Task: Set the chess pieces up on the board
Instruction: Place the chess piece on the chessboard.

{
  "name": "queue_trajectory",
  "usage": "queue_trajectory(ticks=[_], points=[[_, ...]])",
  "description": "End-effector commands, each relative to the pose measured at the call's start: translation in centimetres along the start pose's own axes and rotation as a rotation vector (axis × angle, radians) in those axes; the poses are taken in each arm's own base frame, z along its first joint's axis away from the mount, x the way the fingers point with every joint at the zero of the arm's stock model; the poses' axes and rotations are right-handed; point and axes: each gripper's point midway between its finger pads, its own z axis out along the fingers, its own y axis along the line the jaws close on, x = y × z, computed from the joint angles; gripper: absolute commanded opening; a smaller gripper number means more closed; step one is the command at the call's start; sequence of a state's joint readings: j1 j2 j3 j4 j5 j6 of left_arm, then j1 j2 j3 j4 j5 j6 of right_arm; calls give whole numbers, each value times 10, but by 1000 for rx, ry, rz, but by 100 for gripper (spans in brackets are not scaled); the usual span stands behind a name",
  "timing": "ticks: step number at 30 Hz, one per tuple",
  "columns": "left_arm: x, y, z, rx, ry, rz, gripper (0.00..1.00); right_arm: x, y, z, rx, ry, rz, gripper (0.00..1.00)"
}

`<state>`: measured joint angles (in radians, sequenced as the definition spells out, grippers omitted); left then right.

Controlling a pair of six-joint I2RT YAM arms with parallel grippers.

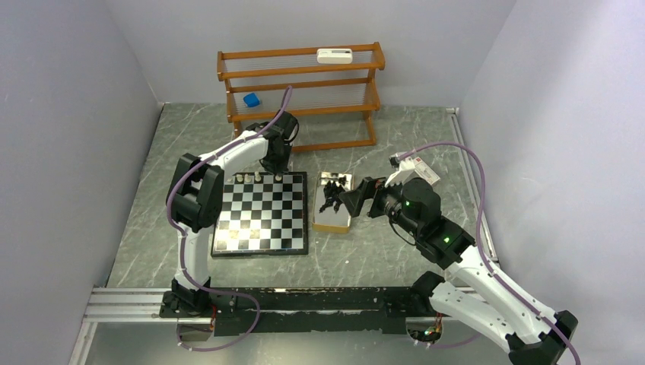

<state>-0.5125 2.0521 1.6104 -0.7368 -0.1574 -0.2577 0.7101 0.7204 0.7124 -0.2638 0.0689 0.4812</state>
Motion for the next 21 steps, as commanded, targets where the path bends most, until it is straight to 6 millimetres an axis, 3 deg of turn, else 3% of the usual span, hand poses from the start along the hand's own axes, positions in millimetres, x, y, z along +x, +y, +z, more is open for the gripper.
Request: queue_trajectory(ticks=[1, 21], points=[[1, 3, 0, -26, 3, 16, 19, -10, 3, -1, -1, -30, -14, 95], [8, 1, 5, -9, 32, 26, 24, -10, 2, -2, 0, -31, -13, 95]])
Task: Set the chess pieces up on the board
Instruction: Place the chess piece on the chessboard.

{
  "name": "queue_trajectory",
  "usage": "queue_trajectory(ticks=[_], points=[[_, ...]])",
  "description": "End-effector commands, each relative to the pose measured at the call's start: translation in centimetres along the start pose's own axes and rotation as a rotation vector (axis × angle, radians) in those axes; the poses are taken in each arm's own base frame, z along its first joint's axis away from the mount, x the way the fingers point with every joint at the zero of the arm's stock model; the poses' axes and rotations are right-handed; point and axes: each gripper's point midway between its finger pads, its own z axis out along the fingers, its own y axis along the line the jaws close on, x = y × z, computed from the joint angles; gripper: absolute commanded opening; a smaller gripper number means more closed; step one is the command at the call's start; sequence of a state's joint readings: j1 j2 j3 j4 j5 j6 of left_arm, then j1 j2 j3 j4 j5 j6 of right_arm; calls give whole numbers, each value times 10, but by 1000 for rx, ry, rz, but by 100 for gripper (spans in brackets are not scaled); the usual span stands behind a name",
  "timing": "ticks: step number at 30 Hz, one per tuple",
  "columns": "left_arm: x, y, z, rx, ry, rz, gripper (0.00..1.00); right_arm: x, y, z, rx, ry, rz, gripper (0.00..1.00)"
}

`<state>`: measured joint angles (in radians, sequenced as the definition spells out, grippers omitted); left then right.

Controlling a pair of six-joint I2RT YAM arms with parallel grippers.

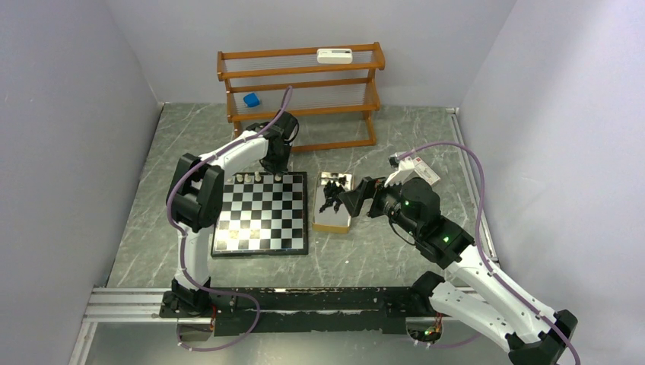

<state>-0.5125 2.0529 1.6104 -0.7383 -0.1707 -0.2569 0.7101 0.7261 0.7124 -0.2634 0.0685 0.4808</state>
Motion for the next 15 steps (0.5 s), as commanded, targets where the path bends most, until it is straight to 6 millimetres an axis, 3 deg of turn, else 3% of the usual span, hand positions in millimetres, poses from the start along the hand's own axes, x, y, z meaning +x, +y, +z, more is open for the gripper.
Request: queue_trajectory(ticks=[1, 8, 15], points=[[8, -2, 4, 7, 34, 28, 25, -11, 3, -3, -2, -37, -11, 95], [5, -2, -1, 10, 20, 27, 28, -10, 2, -3, -1, -33, -16, 95], [-19, -4, -32, 36, -66, -2, 33, -11, 3, -3, -4, -36, -13, 95]])
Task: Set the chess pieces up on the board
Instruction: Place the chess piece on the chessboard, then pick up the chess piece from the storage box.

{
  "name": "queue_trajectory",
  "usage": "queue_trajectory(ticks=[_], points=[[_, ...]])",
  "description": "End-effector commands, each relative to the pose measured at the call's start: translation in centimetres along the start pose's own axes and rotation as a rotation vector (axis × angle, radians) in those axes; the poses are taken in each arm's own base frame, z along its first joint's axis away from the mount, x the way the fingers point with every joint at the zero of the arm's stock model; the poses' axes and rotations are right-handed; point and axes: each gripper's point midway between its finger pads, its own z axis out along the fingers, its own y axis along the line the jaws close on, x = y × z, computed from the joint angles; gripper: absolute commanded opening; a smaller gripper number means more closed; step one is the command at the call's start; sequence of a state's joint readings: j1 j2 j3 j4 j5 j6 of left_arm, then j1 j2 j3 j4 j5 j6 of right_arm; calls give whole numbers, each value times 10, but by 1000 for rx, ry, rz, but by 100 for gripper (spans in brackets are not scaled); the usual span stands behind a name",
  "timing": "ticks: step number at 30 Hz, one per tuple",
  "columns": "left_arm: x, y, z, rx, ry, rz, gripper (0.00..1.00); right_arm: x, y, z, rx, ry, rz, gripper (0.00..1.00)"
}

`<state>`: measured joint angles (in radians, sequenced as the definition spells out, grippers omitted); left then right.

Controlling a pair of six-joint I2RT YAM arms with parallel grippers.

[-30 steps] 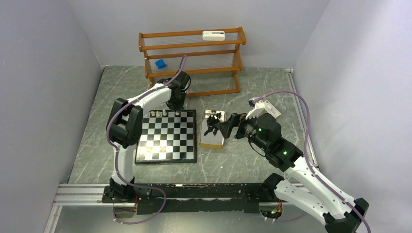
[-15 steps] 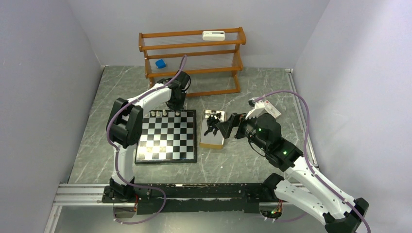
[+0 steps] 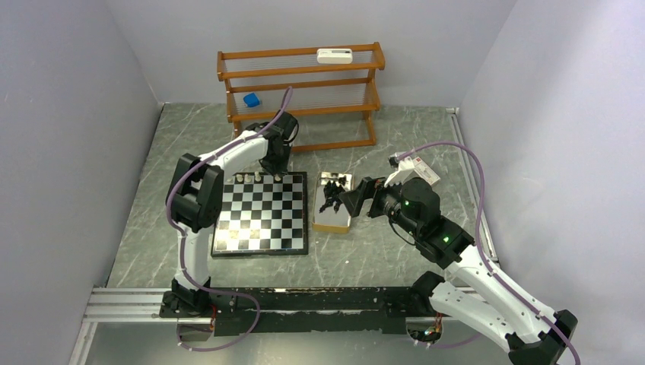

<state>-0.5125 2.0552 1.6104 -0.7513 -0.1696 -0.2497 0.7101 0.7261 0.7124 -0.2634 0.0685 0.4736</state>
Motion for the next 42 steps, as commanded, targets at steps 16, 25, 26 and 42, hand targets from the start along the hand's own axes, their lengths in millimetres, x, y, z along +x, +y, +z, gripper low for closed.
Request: queue_trajectory(ticks=[16, 25, 26, 42], points=[[-37, 43, -115, -72, -323, -156, 78, -13, 5, -7, -14, -43, 7, 95], [15, 158, -127, -163, -323, -423, 64, -13, 7, -9, -29, -52, 12, 95], [22, 169, -127, -178, -317, -446, 61, -12, 7, -8, -30, -49, 11, 95], [82, 238, -73, -246, -190, -667, 44, -10, 7, -11, -35, -48, 8, 95]])
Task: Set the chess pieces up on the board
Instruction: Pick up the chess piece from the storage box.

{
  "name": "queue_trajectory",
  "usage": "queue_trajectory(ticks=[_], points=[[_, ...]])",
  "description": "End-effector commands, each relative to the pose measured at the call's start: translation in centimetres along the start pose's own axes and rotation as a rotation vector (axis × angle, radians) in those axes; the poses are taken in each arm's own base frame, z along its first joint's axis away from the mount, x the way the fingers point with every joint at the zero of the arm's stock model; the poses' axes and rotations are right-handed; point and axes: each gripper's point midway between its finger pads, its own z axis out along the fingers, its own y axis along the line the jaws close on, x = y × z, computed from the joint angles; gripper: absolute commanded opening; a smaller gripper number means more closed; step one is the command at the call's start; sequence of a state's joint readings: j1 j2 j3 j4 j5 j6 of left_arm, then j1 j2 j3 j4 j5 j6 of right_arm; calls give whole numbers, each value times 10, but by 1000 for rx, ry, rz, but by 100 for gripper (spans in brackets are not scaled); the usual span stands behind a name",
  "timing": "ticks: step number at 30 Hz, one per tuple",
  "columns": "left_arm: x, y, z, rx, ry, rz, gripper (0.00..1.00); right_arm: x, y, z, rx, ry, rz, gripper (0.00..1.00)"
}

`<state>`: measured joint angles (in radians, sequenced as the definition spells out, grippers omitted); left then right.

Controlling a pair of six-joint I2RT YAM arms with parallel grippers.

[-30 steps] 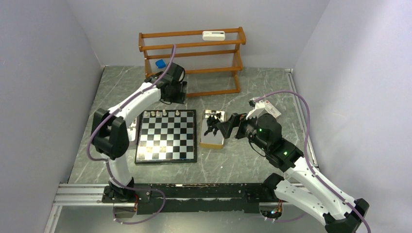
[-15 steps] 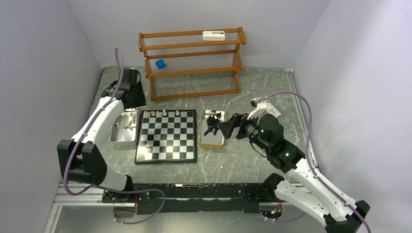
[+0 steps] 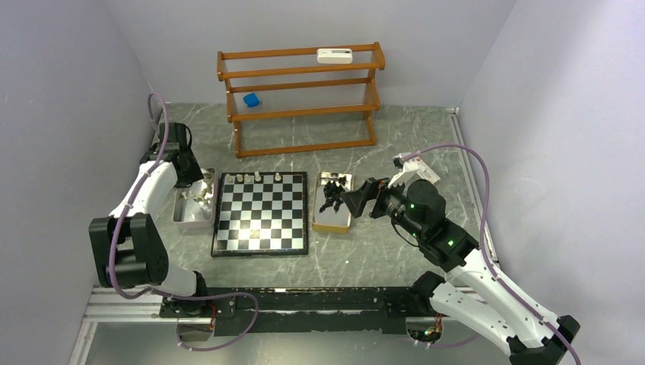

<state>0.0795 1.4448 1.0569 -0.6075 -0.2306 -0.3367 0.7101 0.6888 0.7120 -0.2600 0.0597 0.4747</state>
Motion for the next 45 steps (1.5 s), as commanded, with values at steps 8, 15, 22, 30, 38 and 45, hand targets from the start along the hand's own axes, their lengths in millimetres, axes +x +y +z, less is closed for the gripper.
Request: queue_trajectory(ticks=[8, 15, 22, 30, 38, 45], points=[[29, -6, 36, 37, 127, 12, 38, -5, 3, -3, -15, -26, -3, 95], [47, -7, 46, 44, 195, 28, 34, -9, 6, -2, -22, -25, -13, 96], [51, -9, 53, 45, 220, 36, 35, -12, 10, 0, -36, -27, -7, 96], [57, -11, 60, 49, 245, 40, 34, -11, 10, -2, -39, -28, -2, 95], [54, -14, 61, 65, 248, 49, 28, -9, 7, -3, -28, -27, -3, 96], [52, -15, 57, 70, 245, 44, 18, -11, 7, -3, -25, -27, -8, 96]])
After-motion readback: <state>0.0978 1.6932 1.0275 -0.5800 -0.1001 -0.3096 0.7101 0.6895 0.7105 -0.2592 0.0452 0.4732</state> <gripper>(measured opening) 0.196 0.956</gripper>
